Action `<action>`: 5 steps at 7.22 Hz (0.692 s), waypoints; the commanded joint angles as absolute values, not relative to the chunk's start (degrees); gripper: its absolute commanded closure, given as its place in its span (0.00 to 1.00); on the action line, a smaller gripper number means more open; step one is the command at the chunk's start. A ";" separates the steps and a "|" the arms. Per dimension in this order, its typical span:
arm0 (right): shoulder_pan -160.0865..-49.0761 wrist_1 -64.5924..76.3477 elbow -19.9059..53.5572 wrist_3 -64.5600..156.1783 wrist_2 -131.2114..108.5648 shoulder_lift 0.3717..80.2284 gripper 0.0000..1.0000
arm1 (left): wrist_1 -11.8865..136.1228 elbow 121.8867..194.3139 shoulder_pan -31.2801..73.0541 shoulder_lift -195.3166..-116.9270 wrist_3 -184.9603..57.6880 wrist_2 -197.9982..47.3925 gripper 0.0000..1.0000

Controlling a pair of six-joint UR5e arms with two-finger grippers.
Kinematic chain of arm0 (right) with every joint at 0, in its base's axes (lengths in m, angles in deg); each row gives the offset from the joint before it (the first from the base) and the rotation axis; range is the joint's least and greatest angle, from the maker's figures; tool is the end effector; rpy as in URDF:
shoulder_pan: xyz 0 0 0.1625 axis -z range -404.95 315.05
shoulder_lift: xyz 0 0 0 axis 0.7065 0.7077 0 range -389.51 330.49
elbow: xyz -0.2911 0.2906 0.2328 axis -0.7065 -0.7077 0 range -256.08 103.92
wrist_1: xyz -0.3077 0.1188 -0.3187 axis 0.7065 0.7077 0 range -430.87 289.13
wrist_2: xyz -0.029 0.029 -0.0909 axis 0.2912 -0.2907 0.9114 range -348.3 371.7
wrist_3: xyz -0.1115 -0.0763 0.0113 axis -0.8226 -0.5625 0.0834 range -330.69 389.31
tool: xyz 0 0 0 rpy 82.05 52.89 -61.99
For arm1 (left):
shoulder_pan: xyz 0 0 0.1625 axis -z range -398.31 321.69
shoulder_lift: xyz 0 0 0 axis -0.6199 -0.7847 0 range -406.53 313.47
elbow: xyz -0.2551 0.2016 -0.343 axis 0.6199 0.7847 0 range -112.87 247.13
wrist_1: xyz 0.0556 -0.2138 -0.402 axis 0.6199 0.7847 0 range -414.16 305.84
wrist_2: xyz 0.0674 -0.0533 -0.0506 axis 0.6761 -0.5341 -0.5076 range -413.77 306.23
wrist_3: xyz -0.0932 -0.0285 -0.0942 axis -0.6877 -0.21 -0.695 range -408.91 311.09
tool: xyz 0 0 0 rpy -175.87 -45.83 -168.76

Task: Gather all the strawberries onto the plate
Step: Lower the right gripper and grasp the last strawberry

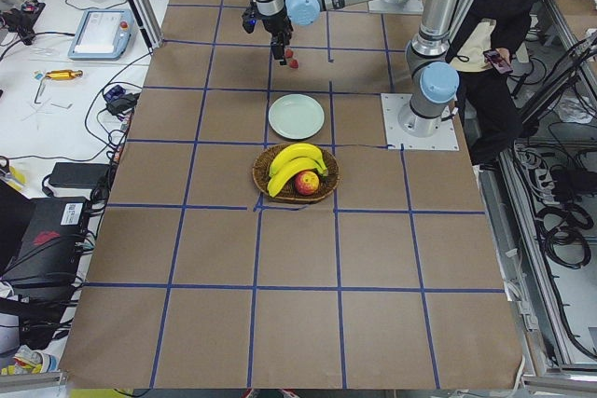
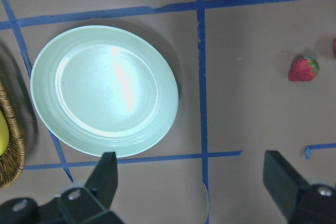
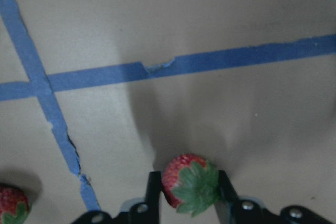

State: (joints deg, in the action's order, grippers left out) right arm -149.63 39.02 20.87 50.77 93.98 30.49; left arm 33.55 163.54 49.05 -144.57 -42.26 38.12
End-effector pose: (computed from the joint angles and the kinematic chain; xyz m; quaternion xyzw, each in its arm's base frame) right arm 0.3094 -0.5836 0.1503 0.0684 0.9844 0.1614 0.0174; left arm -0.1029 -0.5654 0.3676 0.0365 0.9936 0.1069 0.0077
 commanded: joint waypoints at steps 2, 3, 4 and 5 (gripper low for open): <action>-149.63 38.30 17.63 50.49 94.84 32.01 1.00 | 33.47 163.46 49.05 -144.53 -41.96 38.78 0.00; -149.63 37.16 14.48 50.40 94.23 33.49 1.00 | 33.47 163.55 48.97 -144.53 -41.88 38.87 0.00; -150.24 35.41 11.57 50.66 93.88 34.73 1.00 | 33.47 163.55 48.88 -144.53 -41.70 39.65 0.00; -151.63 35.30 9.81 50.93 93.70 34.74 1.00 | 33.47 163.63 48.70 -144.44 -41.52 40.62 0.00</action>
